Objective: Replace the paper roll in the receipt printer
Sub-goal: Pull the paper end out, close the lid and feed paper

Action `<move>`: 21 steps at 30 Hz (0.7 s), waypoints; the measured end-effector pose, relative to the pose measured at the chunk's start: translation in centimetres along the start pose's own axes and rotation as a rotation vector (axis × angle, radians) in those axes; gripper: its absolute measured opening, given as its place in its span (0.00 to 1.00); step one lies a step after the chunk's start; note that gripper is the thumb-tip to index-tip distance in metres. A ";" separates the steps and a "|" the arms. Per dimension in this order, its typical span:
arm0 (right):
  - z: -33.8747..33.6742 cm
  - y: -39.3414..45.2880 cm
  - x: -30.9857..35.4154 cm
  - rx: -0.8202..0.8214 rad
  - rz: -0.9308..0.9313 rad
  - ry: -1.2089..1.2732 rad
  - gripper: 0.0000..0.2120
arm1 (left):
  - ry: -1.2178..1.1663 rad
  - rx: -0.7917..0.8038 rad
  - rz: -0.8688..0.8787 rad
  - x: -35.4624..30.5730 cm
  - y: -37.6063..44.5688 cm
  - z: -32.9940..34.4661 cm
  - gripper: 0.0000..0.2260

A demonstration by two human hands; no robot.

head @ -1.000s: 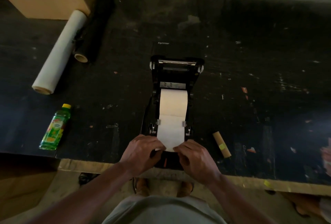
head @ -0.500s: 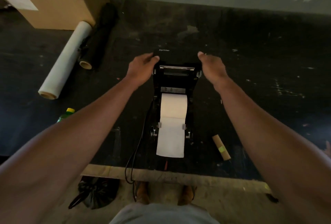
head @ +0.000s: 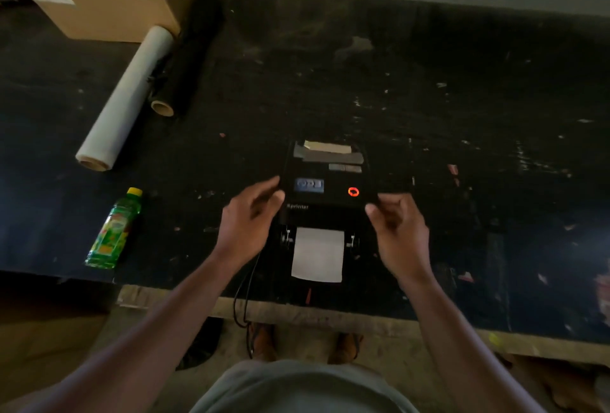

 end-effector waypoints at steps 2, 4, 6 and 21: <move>0.9 -0.9 -2.0 0.002 0.024 -0.006 0.16 | 0.019 -0.025 0.009 1.3 -1.0 1.0 0.20; 1.7 -1.3 -3.6 -0.010 0.057 -0.015 0.16 | 0.024 -0.051 -0.001 2.6 -1.7 1.9 0.20; 2.4 -1.4 -5.0 -0.026 0.085 -0.004 0.15 | -0.001 -0.059 -0.027 3.8 -2.1 2.7 0.20; 3.5 -1.8 -6.9 -0.039 0.081 0.074 0.16 | -0.082 -0.079 -0.014 6.8 -2.0 3.9 0.19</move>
Point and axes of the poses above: each hand's wrist, its own y-axis towards the middle knuckle, its own z-axis out of the palm, x = y × z, the point moved 5 cm from there along y, towards the middle knuckle, and after that the axes turned 15 degrees about x, right-handed, at the moved point
